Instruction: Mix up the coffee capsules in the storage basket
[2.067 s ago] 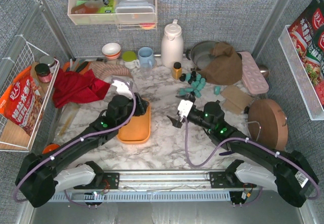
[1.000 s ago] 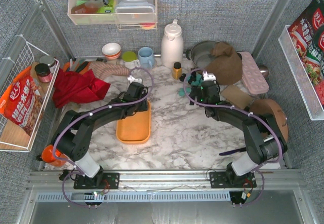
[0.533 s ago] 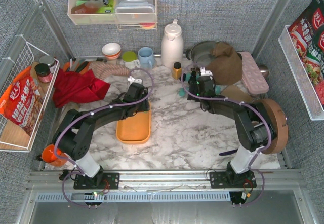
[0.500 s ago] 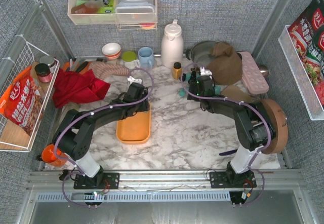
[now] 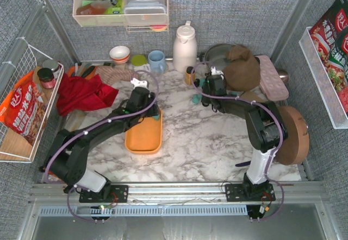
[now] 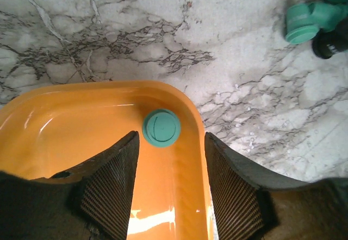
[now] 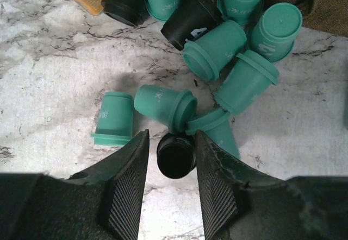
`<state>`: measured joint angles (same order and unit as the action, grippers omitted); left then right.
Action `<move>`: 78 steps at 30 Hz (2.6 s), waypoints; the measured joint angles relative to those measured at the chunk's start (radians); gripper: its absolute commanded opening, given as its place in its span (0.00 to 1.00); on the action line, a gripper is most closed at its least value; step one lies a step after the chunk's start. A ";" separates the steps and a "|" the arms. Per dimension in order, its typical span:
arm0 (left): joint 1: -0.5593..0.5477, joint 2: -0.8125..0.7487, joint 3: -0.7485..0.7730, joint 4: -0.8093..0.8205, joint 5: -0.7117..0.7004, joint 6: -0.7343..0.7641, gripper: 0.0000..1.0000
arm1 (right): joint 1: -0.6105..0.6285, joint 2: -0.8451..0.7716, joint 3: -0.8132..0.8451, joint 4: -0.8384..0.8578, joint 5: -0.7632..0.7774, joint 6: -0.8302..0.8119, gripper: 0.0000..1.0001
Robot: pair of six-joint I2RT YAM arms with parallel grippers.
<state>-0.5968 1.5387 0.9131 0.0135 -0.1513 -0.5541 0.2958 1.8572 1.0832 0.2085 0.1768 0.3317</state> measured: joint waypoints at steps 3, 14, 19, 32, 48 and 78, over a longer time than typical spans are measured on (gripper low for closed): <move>0.000 -0.072 -0.027 0.000 -0.008 0.001 0.61 | 0.001 0.021 0.034 -0.028 0.001 -0.004 0.43; 0.000 -0.269 -0.145 0.020 -0.026 0.050 0.61 | 0.016 0.042 0.072 -0.115 0.016 -0.006 0.43; 0.000 -0.293 -0.167 0.052 -0.005 0.058 0.62 | 0.019 0.056 0.092 -0.153 0.025 -0.003 0.41; -0.001 -0.356 -0.251 0.164 0.104 0.118 0.64 | 0.013 0.007 0.087 -0.175 0.019 -0.002 0.14; -0.016 -0.354 -0.476 0.699 0.371 0.335 0.83 | -0.011 -0.423 -0.065 -0.228 -0.301 0.036 0.14; -0.224 0.185 -0.368 1.571 0.628 0.745 0.76 | 0.045 -0.806 -0.398 0.064 -0.634 0.364 0.13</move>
<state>-0.8207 1.7233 0.5449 1.5848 0.4770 0.1905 0.3408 1.0515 0.6849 0.2729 -0.4572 0.6952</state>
